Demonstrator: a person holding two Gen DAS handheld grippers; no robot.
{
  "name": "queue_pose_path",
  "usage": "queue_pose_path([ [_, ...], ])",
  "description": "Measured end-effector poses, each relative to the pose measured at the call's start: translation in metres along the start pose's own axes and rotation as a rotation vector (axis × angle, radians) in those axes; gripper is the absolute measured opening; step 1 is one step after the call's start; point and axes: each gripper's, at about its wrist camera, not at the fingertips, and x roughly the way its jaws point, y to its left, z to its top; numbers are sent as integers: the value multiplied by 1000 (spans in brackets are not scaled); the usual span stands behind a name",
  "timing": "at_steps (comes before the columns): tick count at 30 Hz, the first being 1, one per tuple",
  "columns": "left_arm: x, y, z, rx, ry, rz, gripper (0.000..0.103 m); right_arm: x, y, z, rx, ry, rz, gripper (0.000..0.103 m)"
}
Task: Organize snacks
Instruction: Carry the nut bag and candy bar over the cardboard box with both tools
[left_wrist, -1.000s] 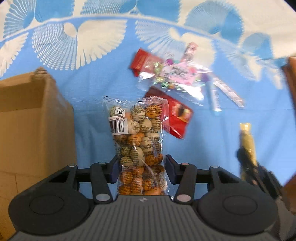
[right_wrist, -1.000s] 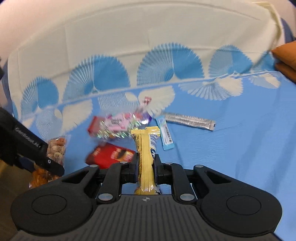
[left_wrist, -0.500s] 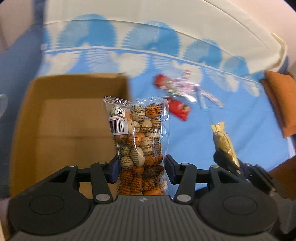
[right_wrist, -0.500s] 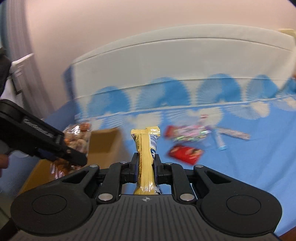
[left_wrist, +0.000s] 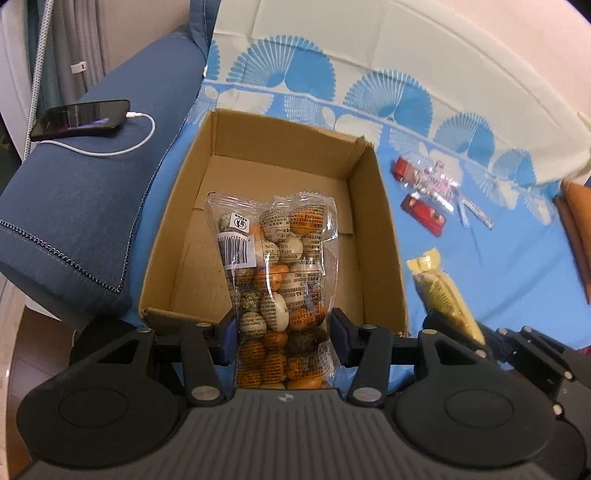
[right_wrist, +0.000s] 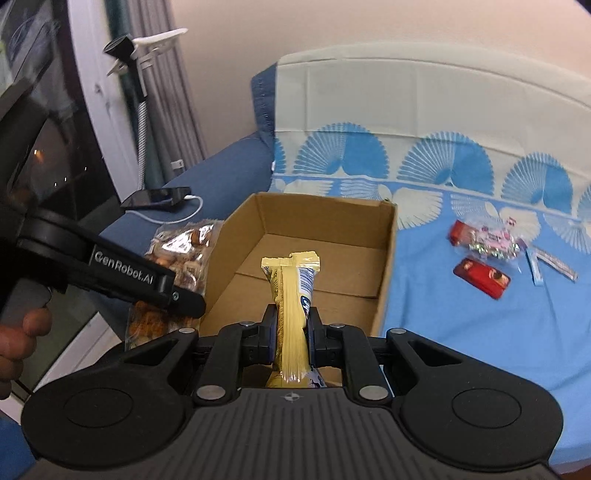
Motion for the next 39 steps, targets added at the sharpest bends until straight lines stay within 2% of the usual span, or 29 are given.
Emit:
queue_pose_path([
  [9,-12,6,-10,-7,-32,-46,55,-4,21,-4,-47,10,-39,17],
  [39,-12,12,-7,-34,-48,-42,55,0,23,-5,-56,29,-38,17],
])
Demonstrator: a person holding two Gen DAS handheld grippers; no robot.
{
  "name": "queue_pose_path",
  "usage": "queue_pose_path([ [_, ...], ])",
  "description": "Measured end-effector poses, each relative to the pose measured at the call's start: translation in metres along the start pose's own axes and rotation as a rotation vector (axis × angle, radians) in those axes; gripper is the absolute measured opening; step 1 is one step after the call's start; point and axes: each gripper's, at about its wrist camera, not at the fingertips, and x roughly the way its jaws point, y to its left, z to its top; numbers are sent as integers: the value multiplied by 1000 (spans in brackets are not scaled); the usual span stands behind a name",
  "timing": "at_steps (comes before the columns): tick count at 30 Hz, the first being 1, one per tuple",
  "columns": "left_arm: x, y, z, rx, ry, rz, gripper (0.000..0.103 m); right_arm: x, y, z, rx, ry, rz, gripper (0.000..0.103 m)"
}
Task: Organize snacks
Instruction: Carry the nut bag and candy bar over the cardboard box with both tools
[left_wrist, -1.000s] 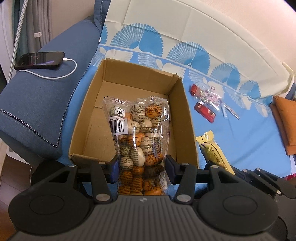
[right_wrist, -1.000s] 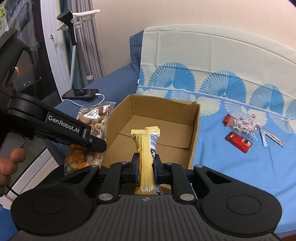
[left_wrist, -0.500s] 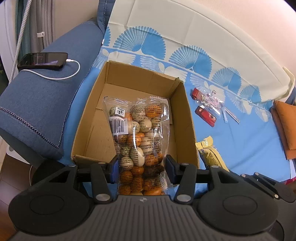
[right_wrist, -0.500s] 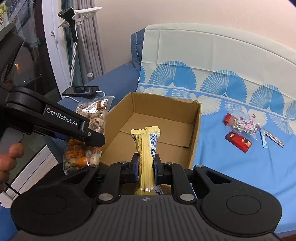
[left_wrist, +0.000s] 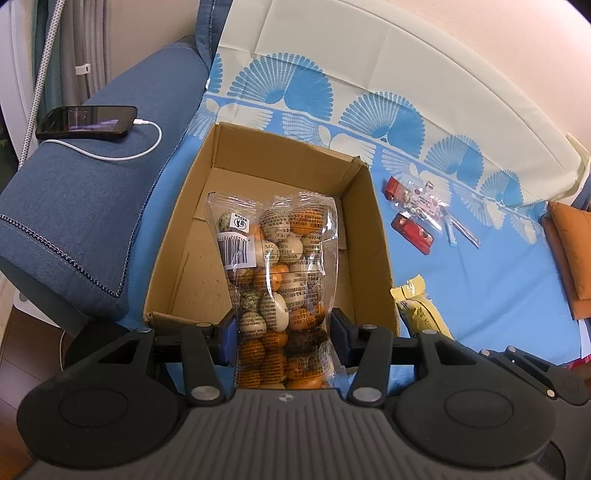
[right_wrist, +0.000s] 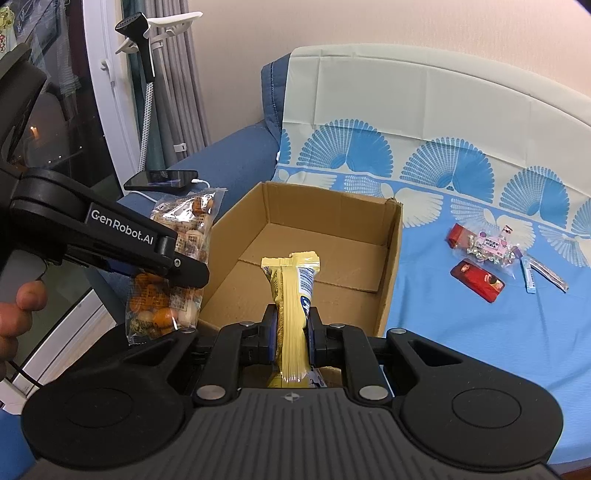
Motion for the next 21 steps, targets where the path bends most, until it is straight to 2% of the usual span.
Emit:
queue_pose_path([
  [12,6,0,9,5,-10,23,55,12,-6,3,13,10,-7,17],
  [21,24,3,35,21,-24,43,55,36,-8,15,15,16,-8,17],
])
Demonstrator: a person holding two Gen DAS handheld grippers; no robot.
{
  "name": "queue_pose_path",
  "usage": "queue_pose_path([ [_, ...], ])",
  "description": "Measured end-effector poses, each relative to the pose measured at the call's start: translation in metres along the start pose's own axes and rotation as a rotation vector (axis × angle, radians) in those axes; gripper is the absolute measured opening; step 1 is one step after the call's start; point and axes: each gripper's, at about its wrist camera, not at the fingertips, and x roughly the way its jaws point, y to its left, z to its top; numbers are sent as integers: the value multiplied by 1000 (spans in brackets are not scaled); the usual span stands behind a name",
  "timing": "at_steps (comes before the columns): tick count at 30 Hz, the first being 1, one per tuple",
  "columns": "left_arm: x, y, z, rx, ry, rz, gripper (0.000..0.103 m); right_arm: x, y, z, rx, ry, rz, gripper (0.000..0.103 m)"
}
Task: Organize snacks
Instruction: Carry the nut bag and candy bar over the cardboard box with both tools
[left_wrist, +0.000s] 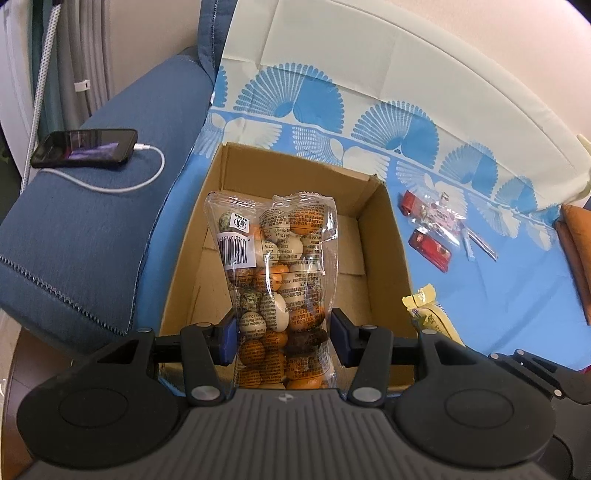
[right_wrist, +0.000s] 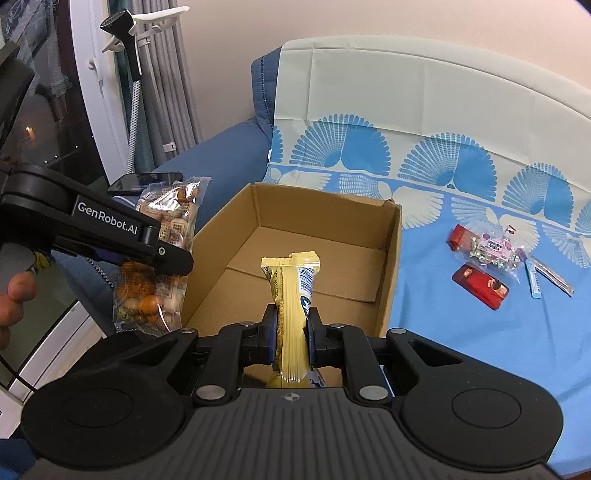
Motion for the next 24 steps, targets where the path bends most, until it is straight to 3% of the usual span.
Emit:
queue_pose_path([
  [9,37,-2,24,3,23,9,55,37,-10,14,24,15,-7,17],
  [24,119,-2,38,45,141,59,55,115,-36,18,100,121,-9,17],
])
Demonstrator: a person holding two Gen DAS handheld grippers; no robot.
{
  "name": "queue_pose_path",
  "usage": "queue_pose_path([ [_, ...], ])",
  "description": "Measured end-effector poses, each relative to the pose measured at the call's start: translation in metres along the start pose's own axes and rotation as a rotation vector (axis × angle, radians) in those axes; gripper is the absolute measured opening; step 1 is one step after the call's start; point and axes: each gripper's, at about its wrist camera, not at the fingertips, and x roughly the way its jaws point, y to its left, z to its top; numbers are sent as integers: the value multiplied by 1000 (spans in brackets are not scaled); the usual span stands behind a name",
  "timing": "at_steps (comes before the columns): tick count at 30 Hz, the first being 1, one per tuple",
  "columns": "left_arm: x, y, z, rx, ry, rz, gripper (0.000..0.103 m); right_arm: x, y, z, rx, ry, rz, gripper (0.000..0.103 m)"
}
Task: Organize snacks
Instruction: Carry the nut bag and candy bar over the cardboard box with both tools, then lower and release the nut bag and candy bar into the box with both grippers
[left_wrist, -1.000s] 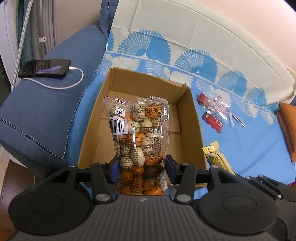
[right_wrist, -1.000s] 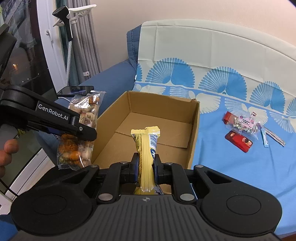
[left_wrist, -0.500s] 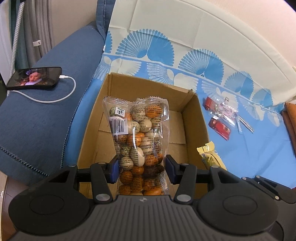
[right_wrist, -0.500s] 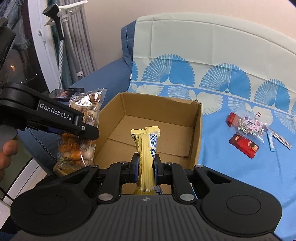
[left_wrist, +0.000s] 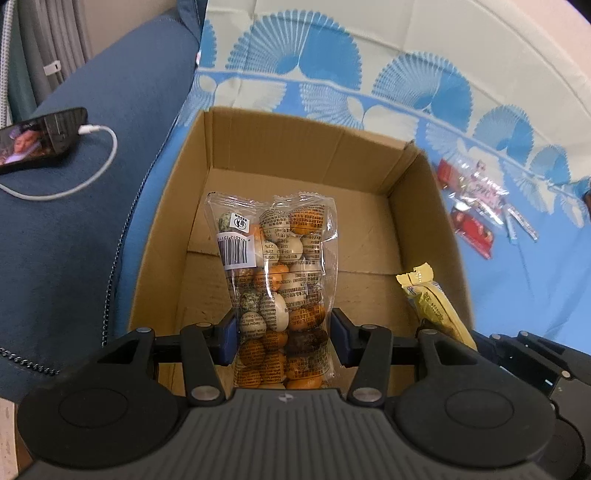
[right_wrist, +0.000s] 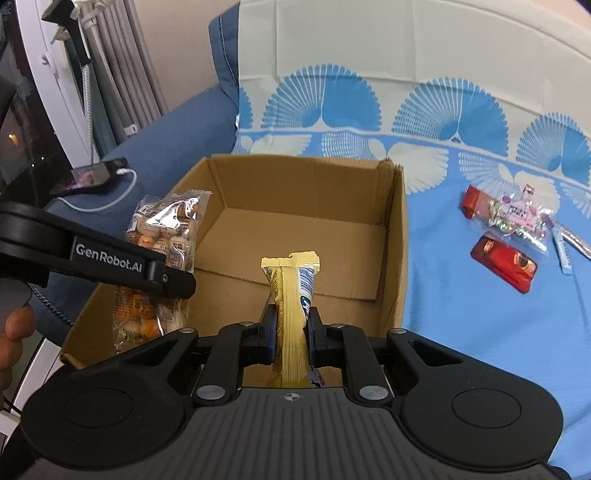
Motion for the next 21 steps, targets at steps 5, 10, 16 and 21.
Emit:
queue_pose_path([
  [5,25,2,2,2,38,28,55,22,-4,-2,0,41,-4,17],
  [10,43,1,3,16,66,46,55,37,-8,-3,6,65,-16,17],
  [16,55,-1,7,23,87,54,58,49,-12,-3,12,82,-26,18],
  [21,51,5,10,-25,70,97,103,50,-15,0,40,75,-33,60],
])
